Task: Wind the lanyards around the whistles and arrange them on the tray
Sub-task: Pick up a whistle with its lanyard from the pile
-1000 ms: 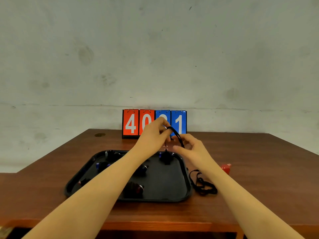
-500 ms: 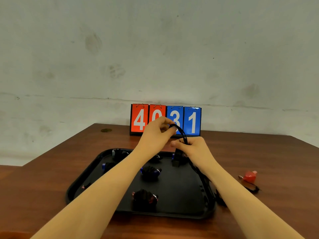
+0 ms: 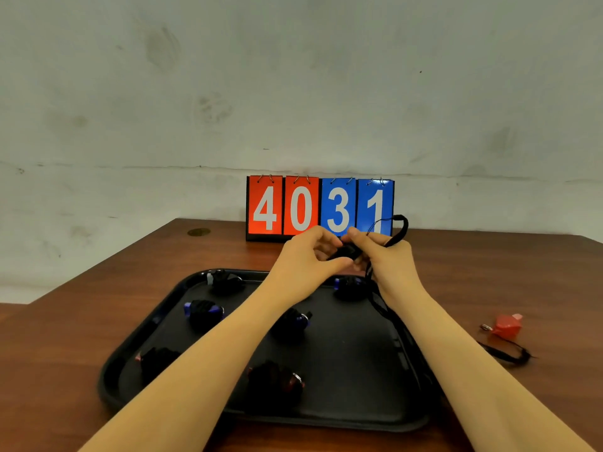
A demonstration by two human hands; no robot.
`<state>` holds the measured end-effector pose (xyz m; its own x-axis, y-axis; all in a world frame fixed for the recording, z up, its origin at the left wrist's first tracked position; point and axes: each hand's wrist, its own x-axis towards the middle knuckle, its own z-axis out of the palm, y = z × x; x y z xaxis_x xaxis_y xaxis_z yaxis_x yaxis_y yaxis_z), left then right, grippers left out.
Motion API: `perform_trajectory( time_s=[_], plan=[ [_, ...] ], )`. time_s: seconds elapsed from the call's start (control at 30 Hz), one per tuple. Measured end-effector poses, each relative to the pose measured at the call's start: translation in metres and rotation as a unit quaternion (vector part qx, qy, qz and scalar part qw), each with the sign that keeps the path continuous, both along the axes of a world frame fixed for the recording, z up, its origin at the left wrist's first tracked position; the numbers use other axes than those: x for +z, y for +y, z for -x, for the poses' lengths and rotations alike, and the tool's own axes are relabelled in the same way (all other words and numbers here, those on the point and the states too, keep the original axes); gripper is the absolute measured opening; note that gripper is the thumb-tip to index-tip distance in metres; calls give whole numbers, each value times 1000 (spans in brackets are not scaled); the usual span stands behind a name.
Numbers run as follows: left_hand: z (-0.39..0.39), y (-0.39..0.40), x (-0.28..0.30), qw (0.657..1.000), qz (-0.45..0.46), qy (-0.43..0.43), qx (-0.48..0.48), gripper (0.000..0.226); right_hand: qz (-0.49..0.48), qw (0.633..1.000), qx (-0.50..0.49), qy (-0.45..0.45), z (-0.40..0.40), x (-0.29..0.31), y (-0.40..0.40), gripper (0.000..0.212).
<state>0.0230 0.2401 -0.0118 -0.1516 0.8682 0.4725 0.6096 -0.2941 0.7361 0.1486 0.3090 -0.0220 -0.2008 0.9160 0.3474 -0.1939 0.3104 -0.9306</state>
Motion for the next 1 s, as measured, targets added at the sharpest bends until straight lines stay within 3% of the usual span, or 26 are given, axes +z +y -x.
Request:
perform_trajectory(
  time_s=[0.2,0.4,0.5,0.8,1.0],
  plan=[
    [11,-6,-3,1000,-11,-2,27,18,-30,996,44,-75,-8,0,2,22],
    [19,-18,1,994,-32,-96,43,18,66,989,129,27,-13,2,1,17],
    [18,-21,0,993,-21,-116,27,20,76,990,119,23,-14,3,0,12],
    [23,-20,1,954,0,-300,-27,31,12,997,48,-64,-15,4,-4,19],
    [24,-20,2,937,1,-350,-17,28,47,997,25,56,-14,7,-4,17]
  ],
)
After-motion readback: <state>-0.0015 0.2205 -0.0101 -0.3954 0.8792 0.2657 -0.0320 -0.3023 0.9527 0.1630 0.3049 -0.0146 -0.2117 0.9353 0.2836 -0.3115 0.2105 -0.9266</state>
